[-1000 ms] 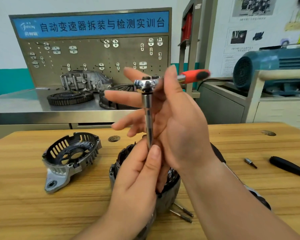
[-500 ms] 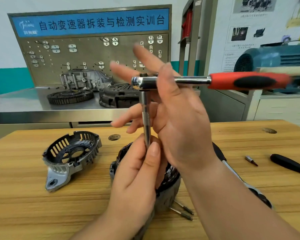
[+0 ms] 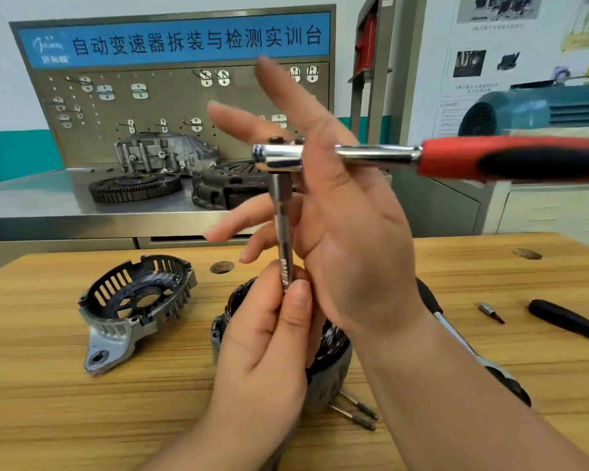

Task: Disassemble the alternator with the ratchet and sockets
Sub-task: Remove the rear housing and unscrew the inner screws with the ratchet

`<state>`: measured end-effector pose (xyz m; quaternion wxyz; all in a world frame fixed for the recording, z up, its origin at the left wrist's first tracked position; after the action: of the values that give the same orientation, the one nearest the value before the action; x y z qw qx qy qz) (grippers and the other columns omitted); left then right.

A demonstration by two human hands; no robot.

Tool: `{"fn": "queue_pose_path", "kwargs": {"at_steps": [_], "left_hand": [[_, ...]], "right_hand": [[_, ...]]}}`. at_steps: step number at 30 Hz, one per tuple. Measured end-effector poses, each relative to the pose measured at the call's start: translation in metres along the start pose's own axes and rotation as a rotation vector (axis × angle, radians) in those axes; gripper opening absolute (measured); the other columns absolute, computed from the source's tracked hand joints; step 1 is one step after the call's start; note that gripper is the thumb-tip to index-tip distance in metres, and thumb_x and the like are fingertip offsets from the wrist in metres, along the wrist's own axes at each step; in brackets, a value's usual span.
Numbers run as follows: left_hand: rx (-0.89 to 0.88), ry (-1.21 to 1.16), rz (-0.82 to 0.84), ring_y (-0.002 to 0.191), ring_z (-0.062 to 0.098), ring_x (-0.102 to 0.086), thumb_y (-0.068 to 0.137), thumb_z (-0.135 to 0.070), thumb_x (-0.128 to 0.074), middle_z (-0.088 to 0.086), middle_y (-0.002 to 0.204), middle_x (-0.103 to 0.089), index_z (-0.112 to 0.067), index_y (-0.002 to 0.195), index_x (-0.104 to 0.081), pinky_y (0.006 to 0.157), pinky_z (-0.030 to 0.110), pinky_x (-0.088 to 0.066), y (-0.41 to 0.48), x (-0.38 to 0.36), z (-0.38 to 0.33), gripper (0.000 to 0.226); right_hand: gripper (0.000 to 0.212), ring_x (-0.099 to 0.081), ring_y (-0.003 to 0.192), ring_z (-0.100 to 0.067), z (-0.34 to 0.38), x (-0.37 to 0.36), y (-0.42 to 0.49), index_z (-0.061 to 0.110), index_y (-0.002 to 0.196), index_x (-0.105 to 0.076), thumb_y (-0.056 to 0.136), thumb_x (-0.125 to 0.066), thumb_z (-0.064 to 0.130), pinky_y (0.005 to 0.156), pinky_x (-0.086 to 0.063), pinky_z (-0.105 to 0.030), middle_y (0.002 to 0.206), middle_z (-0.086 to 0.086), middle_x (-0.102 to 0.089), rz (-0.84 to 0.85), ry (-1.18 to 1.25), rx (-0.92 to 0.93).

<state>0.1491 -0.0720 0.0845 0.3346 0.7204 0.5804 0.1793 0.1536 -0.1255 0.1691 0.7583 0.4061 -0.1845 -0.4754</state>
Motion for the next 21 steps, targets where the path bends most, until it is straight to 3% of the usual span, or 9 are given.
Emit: {"fn": "queue_pose_path", "kwargs": {"at_steps": [2,5,7,9,11,14,17,21], "left_hand": [[-0.003,0.057,0.022,0.046,0.014,-0.039,0.090,-0.052,-0.049,-0.003,0.055,-0.045,-0.018,0.082,-0.057,0.042,0.029,-0.031,-0.001,0.001,0.000,0.035],[0.016,0.075,0.019,0.045,0.018,-0.037,0.092,-0.042,-0.043,-0.002,0.053,-0.044,-0.018,0.077,-0.052,0.042,0.034,-0.030,0.000,0.005,0.003,0.030],[0.012,0.085,0.028,0.044,0.015,-0.035,0.091,-0.037,-0.042,-0.006,0.054,-0.043,-0.018,0.076,-0.051,0.040,0.034,-0.027,0.001,0.005,0.003,0.026],[0.012,0.112,0.019,0.045,0.012,-0.034,0.091,-0.038,-0.043,-0.010,0.053,-0.043,-0.018,0.075,-0.050,0.039,0.034,-0.026,0.002,0.005,0.002,0.026],[0.008,0.132,-0.006,0.045,0.011,-0.034,0.090,-0.039,-0.043,-0.012,0.052,-0.042,-0.017,0.075,-0.050,0.040,0.033,-0.026,0.002,0.005,0.001,0.027],[0.004,0.082,-0.027,0.043,0.012,-0.033,0.088,-0.037,-0.045,-0.009,0.052,-0.042,-0.014,0.081,-0.054,0.039,0.033,-0.025,0.001,0.006,0.001,0.026],[0.002,0.024,-0.006,0.043,0.017,-0.033,0.088,-0.035,-0.043,-0.002,0.051,-0.041,-0.011,0.082,-0.056,0.039,0.036,-0.023,0.000,0.004,0.001,0.028],[0.001,0.025,0.031,0.042,0.023,-0.030,0.090,-0.034,-0.041,-0.003,0.051,-0.040,-0.011,0.080,-0.055,0.038,0.039,-0.021,0.000,0.002,0.001,0.028]], "right_hand": [[0.051,-0.067,0.061,-0.019,-0.011,-0.002,0.002,0.015,0.136,-0.045,0.098,-0.024,0.042,0.050,-0.048,-0.028,0.116,-0.013,-0.065,0.024,0.140,-0.129],[0.044,-0.067,0.063,-0.017,-0.015,0.001,0.002,0.022,0.123,-0.053,0.097,-0.026,0.043,0.051,-0.047,-0.028,0.110,-0.013,-0.069,0.048,0.149,-0.175],[0.032,-0.068,0.069,-0.018,-0.003,0.004,0.002,0.024,0.123,-0.055,0.098,-0.035,0.032,0.052,-0.049,-0.030,0.107,-0.009,-0.072,0.020,-0.009,-0.045],[0.028,-0.070,0.074,-0.022,0.013,0.004,0.001,0.015,0.123,-0.056,0.098,-0.045,0.019,0.053,-0.052,-0.029,0.104,-0.016,-0.071,-0.009,-0.186,0.126],[0.023,-0.070,0.074,-0.026,0.018,0.003,-0.001,0.016,0.116,-0.056,0.094,-0.050,0.019,0.055,-0.052,-0.030,0.104,-0.022,-0.069,-0.006,-0.236,0.204],[0.027,-0.069,0.067,-0.026,0.008,-0.002,0.000,0.023,0.123,-0.048,0.098,-0.041,0.032,0.052,-0.050,-0.034,0.115,-0.020,-0.067,0.040,-0.108,0.076],[0.046,-0.066,0.062,-0.025,-0.014,-0.002,0.001,0.026,0.124,-0.051,0.095,-0.023,0.048,0.055,-0.046,-0.033,0.107,-0.020,-0.068,0.078,0.115,-0.163],[0.056,-0.066,0.066,-0.024,-0.024,0.000,0.000,0.027,0.132,-0.049,0.092,-0.022,0.055,0.056,-0.046,-0.032,0.109,-0.018,-0.069,0.080,0.100,-0.227]]}}
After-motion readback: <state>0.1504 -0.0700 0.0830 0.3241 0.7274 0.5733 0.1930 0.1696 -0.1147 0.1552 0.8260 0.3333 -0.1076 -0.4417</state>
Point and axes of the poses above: each hand's wrist, its own y-axis towards the middle knuckle, its own x-axis out of the back of the hand, z = x × y, the point moved 8 cm from there along y, towards the middle knuckle
